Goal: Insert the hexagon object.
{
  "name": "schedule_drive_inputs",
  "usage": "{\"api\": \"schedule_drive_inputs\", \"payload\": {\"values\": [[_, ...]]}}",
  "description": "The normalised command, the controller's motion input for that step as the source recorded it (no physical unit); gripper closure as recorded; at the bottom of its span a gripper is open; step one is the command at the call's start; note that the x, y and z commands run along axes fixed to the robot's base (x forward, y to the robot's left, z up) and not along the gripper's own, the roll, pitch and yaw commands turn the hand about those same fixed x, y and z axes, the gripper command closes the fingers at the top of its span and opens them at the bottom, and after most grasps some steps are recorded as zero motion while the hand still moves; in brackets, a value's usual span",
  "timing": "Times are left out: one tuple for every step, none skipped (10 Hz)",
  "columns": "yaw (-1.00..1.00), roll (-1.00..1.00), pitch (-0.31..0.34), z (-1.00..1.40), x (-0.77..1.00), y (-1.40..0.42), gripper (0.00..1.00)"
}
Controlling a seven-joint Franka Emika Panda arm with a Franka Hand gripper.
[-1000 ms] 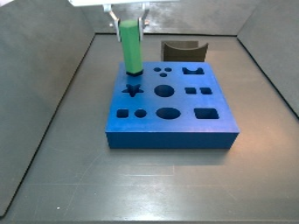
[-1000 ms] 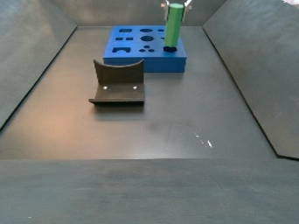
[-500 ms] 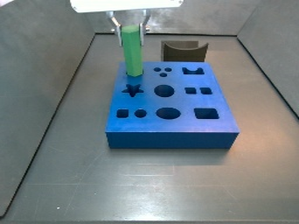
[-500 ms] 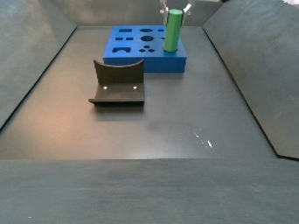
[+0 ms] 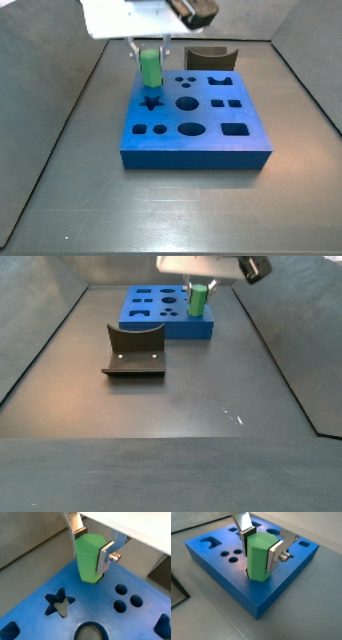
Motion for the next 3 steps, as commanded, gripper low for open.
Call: {"api": "schedule_drive_inputs", "payload": {"values": [[0.0,0.0,-0.057,-0.46,0.04,-0.03,1.0],[0.0,-0.07,-0.02,-0.09,0.0,0.03,1.0],[0.0,0.0,-0.007,0.0,0.0,0.0,1.0]]}}
